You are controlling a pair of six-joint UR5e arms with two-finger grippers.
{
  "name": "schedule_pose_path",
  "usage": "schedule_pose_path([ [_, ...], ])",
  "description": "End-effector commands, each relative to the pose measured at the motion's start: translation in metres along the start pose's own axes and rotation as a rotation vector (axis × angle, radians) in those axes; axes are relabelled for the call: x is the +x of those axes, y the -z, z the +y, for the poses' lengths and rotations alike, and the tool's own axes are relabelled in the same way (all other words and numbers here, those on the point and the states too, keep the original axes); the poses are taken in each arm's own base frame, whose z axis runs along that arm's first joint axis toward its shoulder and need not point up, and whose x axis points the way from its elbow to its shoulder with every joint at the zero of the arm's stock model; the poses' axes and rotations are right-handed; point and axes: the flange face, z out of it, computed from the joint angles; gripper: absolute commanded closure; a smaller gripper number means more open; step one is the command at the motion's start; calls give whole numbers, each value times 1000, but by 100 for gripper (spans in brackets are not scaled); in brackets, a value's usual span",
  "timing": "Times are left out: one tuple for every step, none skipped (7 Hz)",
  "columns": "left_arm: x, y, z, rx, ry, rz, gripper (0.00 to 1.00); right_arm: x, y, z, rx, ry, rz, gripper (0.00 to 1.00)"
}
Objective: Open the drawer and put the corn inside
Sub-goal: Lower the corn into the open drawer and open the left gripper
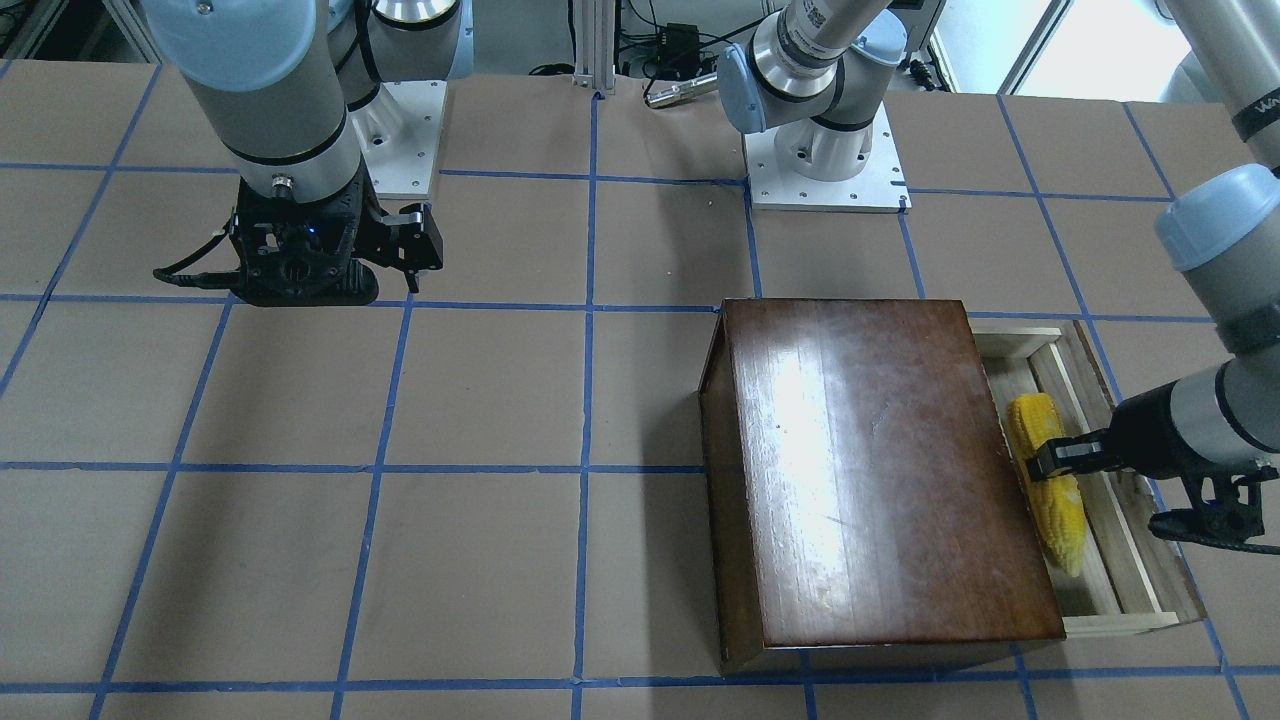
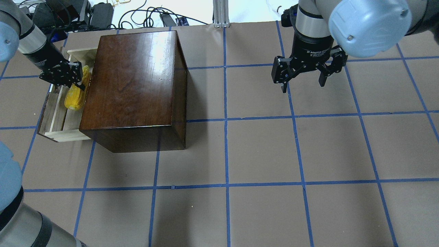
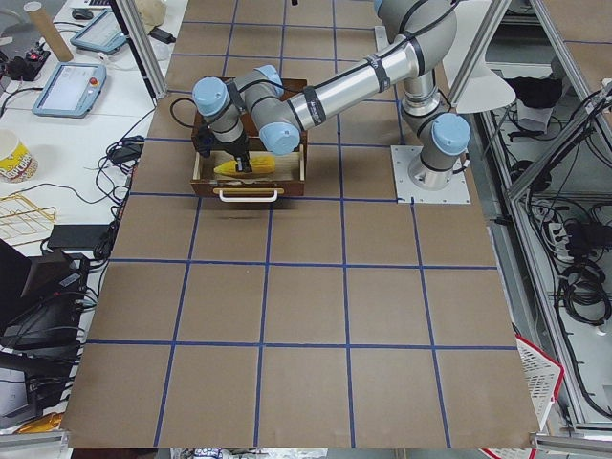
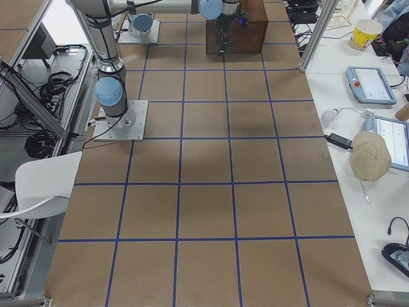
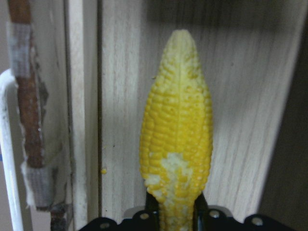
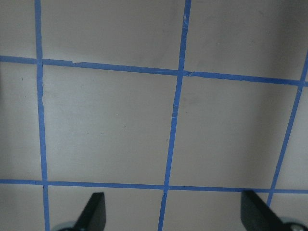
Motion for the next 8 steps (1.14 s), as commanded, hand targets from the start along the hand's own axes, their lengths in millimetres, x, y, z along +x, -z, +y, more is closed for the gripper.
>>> schedule_pose_path([
  [1, -4, 0, -3, 5, 4, 10, 0, 0, 0, 0, 0, 0, 0],
  [7, 2, 1, 13, 3, 27, 0, 0, 0, 0, 0, -1, 0, 0],
  [9, 12, 6, 28, 2, 24, 0, 0, 0, 0, 0, 0, 0, 0],
  [10, 18, 10, 32, 2, 23, 0, 0, 0, 0, 0, -1, 0, 0],
  [14, 34, 16, 49, -3, 8, 0, 0, 0, 0, 0, 0, 0, 0],
  [17, 50, 24, 65, -7, 0, 0, 0, 0, 0, 0, 0, 0, 0],
  [21, 68, 33, 96, -9, -8, 0, 0, 0, 0, 0, 0, 0, 0],
  [26, 84, 40, 128, -11, -7, 0, 0, 0, 0, 0, -1, 0, 0],
])
